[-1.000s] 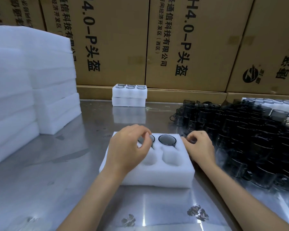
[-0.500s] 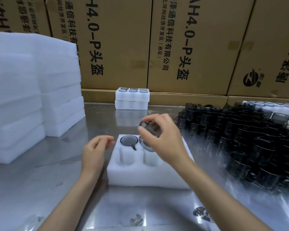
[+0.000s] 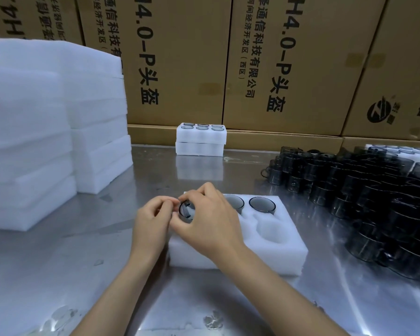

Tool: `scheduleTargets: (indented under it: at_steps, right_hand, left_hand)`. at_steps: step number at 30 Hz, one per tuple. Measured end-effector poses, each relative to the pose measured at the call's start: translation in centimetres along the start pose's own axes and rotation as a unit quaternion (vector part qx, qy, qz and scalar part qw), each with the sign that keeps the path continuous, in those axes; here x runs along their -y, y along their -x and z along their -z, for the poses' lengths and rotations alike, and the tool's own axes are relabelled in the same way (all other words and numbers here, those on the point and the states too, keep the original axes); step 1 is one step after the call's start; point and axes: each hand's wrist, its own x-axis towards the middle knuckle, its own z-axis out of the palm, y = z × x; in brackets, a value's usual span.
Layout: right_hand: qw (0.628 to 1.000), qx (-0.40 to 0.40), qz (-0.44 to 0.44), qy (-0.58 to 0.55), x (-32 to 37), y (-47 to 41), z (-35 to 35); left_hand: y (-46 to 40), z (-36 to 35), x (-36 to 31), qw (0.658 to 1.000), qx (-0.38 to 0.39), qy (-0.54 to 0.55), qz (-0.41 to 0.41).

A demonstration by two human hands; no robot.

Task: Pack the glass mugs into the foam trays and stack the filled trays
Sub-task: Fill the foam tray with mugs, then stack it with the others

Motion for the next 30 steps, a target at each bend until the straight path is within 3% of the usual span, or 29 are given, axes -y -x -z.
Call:
scheduleTargets:
  at_steps: [9, 13, 16, 22, 27, 30]
  right_hand:
    - [0.999, 0.014, -0.045, 0.006, 0.1, 0.1, -0.3]
    - [0.998, 0.042, -0.019, -0.042, -0.5, 0.6, 0.9]
    - [0.996, 0.062, 0.037, -0.056, -1.5, 1.3, 2.7]
    - [0.987, 0.119, 0.103, 0.042, -3.1, 3.0, 3.6]
    - [0.992, 0.044, 0.104, 0.057, -3.0, 4.0, 3.0]
    - [0.987, 0.072, 0.107, 0.100, -3.0, 4.3, 2.9]
  left_hand:
    - [-0.1, -0.1, -0.1, 1.000, 0.001, -0.022, -0.016]
    - [0.2, 0.3, -0.8, 0.999, -0.001, 0.000, -0.043]
    - [1.3, 1.3, -1.7, 0.995, 0.040, -0.004, -0.095]
    - [3.6, 4.0, -1.9, 0.936, 0.126, -0.164, -0.284]
    - [4.0, 4.0, -2.5, 0.906, 0.133, -0.250, -0.316]
    - [4.2, 3.7, -2.4, 0.896, 0.127, -0.275, -0.324]
